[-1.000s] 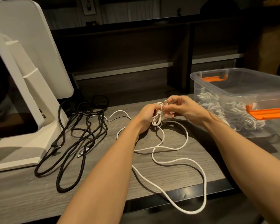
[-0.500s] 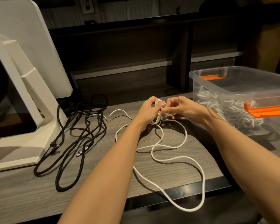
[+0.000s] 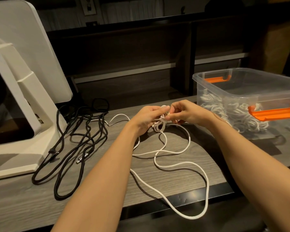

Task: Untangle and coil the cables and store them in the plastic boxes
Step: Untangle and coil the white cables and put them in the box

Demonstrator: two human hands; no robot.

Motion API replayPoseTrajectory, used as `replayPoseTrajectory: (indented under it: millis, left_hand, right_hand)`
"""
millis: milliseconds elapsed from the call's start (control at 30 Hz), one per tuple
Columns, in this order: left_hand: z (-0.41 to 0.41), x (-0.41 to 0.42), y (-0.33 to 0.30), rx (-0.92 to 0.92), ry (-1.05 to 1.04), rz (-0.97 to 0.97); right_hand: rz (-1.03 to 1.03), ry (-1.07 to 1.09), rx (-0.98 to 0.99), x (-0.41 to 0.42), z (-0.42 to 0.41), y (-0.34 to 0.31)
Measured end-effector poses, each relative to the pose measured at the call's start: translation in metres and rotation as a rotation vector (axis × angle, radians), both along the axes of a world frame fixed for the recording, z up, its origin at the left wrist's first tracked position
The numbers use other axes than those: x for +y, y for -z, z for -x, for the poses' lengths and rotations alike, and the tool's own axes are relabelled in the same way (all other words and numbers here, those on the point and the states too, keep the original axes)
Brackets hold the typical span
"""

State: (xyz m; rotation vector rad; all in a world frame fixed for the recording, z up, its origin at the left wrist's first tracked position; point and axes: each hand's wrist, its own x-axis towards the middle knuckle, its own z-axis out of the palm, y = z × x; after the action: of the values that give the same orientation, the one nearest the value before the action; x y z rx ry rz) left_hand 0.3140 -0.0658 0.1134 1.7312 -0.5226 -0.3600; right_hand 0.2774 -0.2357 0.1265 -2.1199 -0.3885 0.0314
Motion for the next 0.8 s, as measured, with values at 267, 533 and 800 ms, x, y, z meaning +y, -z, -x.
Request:
replayPoseTrajectory:
  millis: [267, 533, 800]
  left_hand:
    - [-0.0013, -0.0004, -0.0042, -0.027, -0.049, -0.006]
    - [0.0009, -0.0057, -0.0050, -0.136, -0.121, -0.002]
    - [0.0007, 0.0017, -0.0009, -0.149, -0.113, 0.009]
  right_hand:
    - [0.041, 0.067, -0.018, 0.0011, -0.0029, 0.0039]
    - [0.045, 0.102, 0.037, 0.0006, -0.0034, 0.0052]
    - [0.113, 0.108, -0.031, -0.0017, -0.0038, 0.0035]
